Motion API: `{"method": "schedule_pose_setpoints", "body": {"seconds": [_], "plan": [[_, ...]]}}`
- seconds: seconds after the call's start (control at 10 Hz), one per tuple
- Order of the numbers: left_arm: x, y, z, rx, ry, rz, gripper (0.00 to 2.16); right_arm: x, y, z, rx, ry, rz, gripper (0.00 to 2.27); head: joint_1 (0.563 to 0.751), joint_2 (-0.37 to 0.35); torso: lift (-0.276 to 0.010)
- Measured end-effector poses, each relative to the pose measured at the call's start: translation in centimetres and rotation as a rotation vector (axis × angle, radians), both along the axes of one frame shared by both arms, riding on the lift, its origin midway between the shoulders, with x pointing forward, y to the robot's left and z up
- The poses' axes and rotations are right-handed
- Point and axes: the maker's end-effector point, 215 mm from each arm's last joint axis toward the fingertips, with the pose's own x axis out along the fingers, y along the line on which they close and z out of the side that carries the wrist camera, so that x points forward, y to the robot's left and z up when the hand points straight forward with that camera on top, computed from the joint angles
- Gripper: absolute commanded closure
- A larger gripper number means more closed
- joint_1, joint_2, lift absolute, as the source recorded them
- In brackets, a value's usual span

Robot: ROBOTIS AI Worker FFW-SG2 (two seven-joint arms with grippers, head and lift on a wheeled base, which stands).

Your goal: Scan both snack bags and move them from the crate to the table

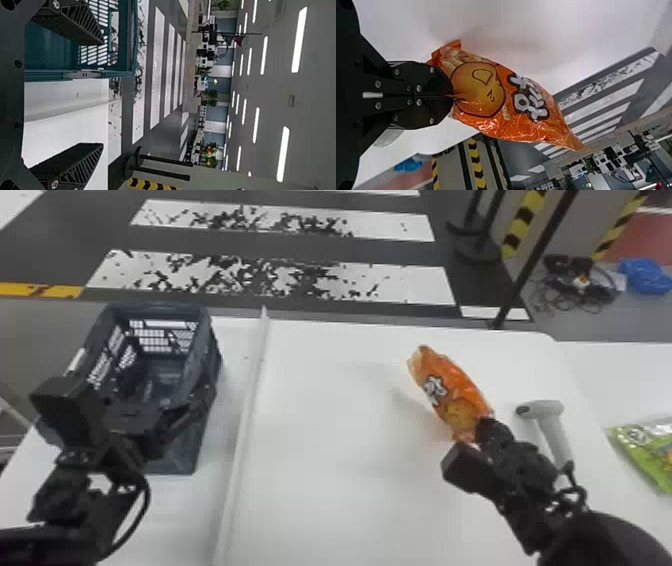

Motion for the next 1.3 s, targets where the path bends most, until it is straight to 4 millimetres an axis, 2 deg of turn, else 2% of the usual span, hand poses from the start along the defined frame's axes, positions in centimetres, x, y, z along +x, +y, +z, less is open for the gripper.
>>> {"method": "schedule_pose_setpoints", "body": {"seconds": [0.1, 0.2, 0.3, 0.4, 0.5, 0.6, 0.8, 1.0, 1.3], "plan": [[0.1, 0.0, 0.0, 0.0, -0.001, 0.0, 0.09, -1.2, 0.1, -1.4, -0.151, 0.004, 0.032, 2.26, 0.695, -0.054, -0.088], [0.1, 0.0, 0.0, 0.0, 0.0, 0.0, 0.09, -2.3, 0.8, -2.7, -0.231, 0.018, 0.065, 2.25, 0.695, -0.048, -0.088], [0.1, 0.1, -0.1, 0.0, 0.001, -0.001, 0.09, -3.2, 1.4, -3.4, -0.278, 0.025, 0.09, 1.97, 0.695, -0.038, -0.088], [0.1, 0.1, -0.2, 0.0, 0.004, 0.0, 0.09, -4.2, 1.9, -3.8, -0.315, 0.032, 0.105, 1.34, 0.695, -0.031, -0.088], [0.1, 0.1, -0.3, -0.001, 0.006, 0.0, 0.09, -5.1, 2.5, -4.3, -0.33, 0.045, 0.119, 0.4, 0.695, -0.024, -0.088], [0.1, 0.1, -0.4, -0.002, 0.007, 0.0, 0.09, -5.8, 3.2, -4.7, -0.312, 0.064, 0.129, 0.0, 0.695, -0.019, -0.088], [0.1, 0.1, -0.4, -0.002, 0.007, -0.001, 0.09, -6.8, 3.8, -5.0, -0.198, 0.143, 0.107, 0.04, 0.695, -0.006, -0.088], [0.1, 0.2, -0.4, -0.001, 0.007, 0.0, 0.09, -8.1, 5.3, -5.2, 0.084, 0.308, 0.071, 0.05, 0.695, 0.015, -0.088], [0.1, 0.2, -0.5, -0.002, 0.008, 0.0, 0.09, -6.9, 7.5, -2.1, 0.486, 0.409, 0.039, 0.15, 0.695, 0.046, -0.088]]}}
